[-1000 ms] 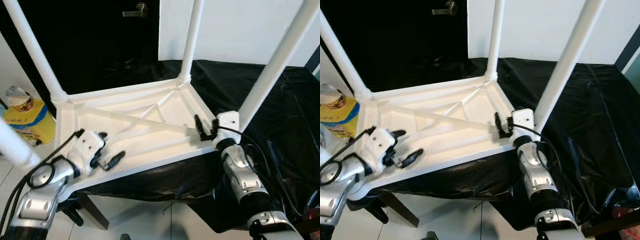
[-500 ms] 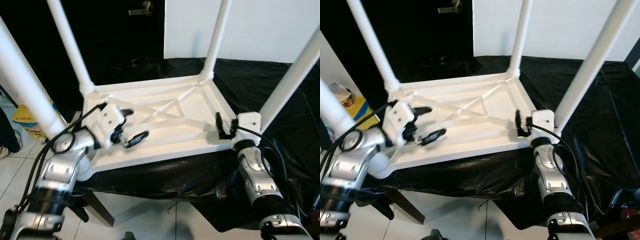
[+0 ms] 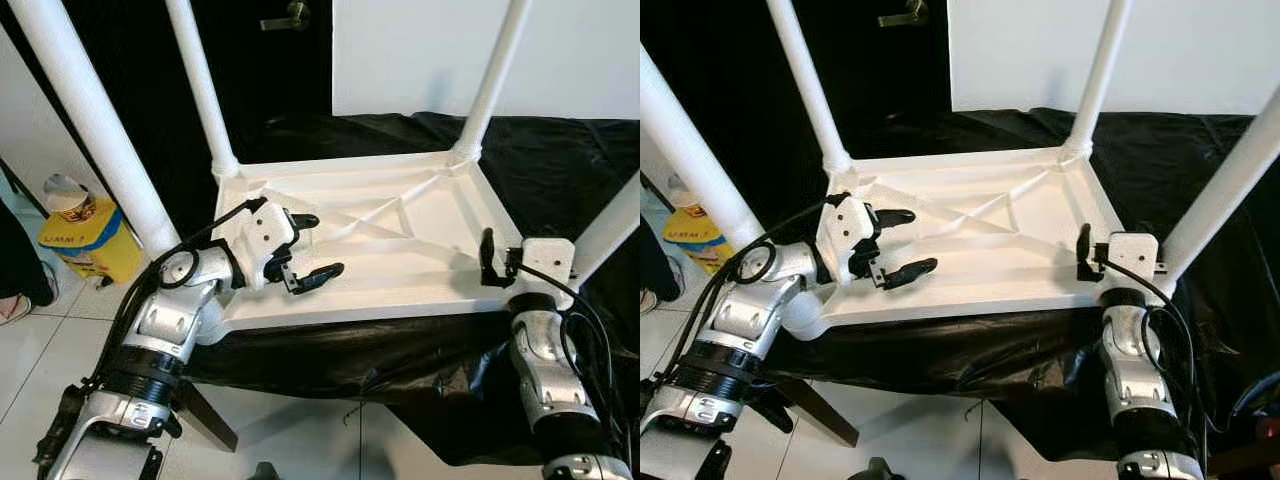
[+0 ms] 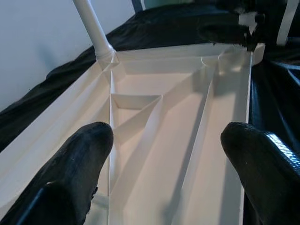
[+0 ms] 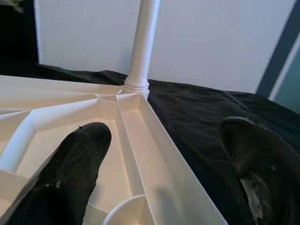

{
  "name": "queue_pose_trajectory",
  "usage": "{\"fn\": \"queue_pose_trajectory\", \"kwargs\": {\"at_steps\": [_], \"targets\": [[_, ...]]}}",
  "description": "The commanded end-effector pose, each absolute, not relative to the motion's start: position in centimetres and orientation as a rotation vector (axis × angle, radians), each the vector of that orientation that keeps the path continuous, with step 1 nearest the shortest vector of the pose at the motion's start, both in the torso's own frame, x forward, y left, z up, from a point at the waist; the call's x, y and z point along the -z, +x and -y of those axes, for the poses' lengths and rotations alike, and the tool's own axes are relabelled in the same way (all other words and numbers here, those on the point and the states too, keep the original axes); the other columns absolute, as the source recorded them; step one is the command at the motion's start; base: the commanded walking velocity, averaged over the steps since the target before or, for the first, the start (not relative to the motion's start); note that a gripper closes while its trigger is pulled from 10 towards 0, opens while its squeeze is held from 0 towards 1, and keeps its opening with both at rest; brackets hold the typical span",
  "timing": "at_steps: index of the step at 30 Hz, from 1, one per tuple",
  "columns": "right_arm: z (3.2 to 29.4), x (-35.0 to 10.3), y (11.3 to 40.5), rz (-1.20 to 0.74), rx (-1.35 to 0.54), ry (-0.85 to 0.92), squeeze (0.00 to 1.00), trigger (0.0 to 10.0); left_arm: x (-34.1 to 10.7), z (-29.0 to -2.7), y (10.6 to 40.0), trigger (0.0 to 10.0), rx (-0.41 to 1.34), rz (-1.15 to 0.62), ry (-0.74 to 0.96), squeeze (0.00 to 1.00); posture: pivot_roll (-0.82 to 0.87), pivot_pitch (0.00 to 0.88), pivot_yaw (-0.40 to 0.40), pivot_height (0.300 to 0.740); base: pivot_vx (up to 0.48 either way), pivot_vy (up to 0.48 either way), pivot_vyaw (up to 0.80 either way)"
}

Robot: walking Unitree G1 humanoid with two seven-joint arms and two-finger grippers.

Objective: Building children table

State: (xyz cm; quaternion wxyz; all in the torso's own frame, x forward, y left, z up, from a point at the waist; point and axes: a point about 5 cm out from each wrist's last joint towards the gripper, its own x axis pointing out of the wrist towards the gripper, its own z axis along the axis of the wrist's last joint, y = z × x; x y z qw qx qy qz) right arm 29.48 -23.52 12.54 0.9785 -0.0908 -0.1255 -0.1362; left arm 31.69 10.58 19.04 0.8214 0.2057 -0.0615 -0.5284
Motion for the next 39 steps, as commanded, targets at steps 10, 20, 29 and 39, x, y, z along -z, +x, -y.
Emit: {"fn": "queue_pose_trajectory", "kwargs": {"at_steps": [10, 20, 29, 39], "targets": [[20.8, -10.3, 29.7, 0.141, 0.087, -0.12, 0.0, 10.0, -17.7, -9.0, 27.6, 10.0, 1.187, 0.122, 0.278, 0.0, -0.04, 0.035, 0.001, 0.74, 0.0, 0.0, 0.0], [18.2, -10.7, 29.6, 0.152, -0.184, -0.089, 0.0, 10.0, -15.9, -10.4, 23.5, 10.0, 1.112, 0.041, 0.214, 0.0, 0.01, 0.032, -0.029, 0.74, 0.0, 0.0, 0.0], [19.8, -12.2, 28.4, 0.155, -0.31, -0.142, 0.0, 10.0, -15.8, -15.8, 20.8, 10.0, 0.986, -0.057, 0.218, 0.0, 0.0, 0.036, -0.021, 0.74, 0.0, 0.0, 0.0], [21.7, -12.9, 26.9, 0.09, -0.437, -0.201, 0.0, 10.0, -16.0, -20.3, 19.2, 10.0, 0.951, -0.187, 0.337, 0.0, 0.01, 0.042, -0.007, 0.74, 0.0, 0.0, 0.0]]}}
